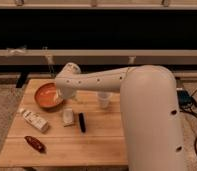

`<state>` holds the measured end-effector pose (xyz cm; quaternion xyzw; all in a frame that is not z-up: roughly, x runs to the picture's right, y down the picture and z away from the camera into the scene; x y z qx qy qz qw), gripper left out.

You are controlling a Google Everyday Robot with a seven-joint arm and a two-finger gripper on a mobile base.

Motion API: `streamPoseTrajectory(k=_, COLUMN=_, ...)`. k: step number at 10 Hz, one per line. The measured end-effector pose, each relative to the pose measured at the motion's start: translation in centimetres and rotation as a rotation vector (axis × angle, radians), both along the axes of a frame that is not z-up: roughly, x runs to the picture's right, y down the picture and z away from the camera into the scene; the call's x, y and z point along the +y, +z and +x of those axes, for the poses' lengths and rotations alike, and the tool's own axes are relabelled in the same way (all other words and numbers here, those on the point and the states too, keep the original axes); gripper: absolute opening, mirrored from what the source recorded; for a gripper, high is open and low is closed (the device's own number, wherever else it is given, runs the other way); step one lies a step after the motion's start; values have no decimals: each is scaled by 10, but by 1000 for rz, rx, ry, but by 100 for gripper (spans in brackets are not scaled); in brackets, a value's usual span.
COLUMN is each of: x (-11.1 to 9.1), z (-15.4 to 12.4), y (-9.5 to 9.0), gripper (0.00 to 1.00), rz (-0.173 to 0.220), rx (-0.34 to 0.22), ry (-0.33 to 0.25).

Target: Knock the eraser over

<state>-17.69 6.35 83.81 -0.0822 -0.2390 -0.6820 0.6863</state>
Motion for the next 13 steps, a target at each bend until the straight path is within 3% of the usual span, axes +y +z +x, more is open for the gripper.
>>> streamPoseTrajectory(k=2, x=-3, z=22, y=-2, gripper=80, rz=1, rx=43, ry=15)
streamPoseTrajectory(k=6, x=20, z=77, y=-33, gripper=80, rz=-36, rx=124, ry=36)
streamPoseTrajectory(k=9, x=49, z=64, y=-63, gripper=80, rz=-96, rx=106, ry=31)
streamPoseTrajectory(k=13, x=69, z=49, y=-80, gripper=80, rz=-192, rx=70, ry=40)
